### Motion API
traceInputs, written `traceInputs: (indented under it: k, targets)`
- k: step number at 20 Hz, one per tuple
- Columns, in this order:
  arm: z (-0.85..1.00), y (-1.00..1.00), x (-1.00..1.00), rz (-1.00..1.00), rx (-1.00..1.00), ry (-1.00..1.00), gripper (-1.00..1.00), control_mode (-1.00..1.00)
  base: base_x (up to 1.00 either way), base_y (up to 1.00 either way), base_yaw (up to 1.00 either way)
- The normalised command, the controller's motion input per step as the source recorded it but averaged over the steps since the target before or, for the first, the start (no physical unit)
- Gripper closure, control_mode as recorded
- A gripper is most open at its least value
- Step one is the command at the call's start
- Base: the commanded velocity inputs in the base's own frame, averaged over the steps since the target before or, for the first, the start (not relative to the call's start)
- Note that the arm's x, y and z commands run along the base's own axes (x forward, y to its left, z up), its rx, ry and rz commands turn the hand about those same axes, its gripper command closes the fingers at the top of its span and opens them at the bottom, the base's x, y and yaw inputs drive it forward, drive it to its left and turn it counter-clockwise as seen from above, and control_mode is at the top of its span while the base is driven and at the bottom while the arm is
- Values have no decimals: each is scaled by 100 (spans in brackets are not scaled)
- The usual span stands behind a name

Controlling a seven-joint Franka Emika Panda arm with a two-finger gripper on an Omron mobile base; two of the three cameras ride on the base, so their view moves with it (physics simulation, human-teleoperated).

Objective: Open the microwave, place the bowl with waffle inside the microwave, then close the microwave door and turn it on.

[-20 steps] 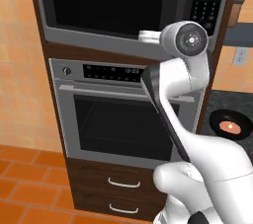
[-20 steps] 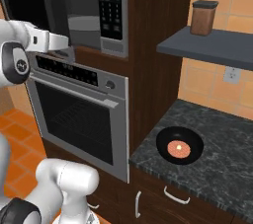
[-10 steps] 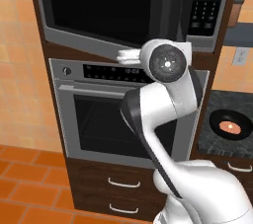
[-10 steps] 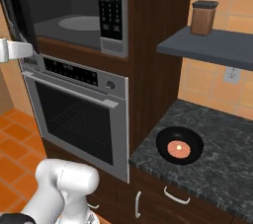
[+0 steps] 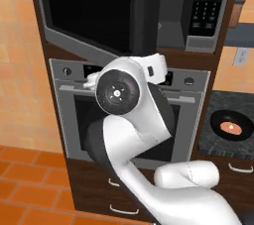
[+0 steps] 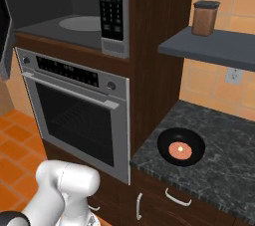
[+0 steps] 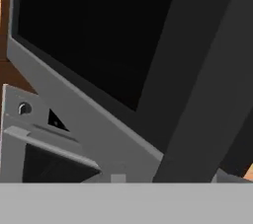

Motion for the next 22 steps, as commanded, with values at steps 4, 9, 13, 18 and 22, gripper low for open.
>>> traceInputs:
  k: [4, 9, 13, 18, 22]
  targets:
    - [-54, 100, -45, 5, -6, 0, -100, -100, 0, 0, 0]
    - [-45, 93, -98, 19, 0, -6, -100, -100, 0, 0, 0]
    - [-19, 9, -100, 23, 6, -19, -100, -100, 0, 0, 0]
    - [-9, -60, -100, 9, 29, -21, -100, -100, 0, 0, 0]
    - [0, -100, -61, 0, 44, -2, -100, -100, 0, 0, 0]
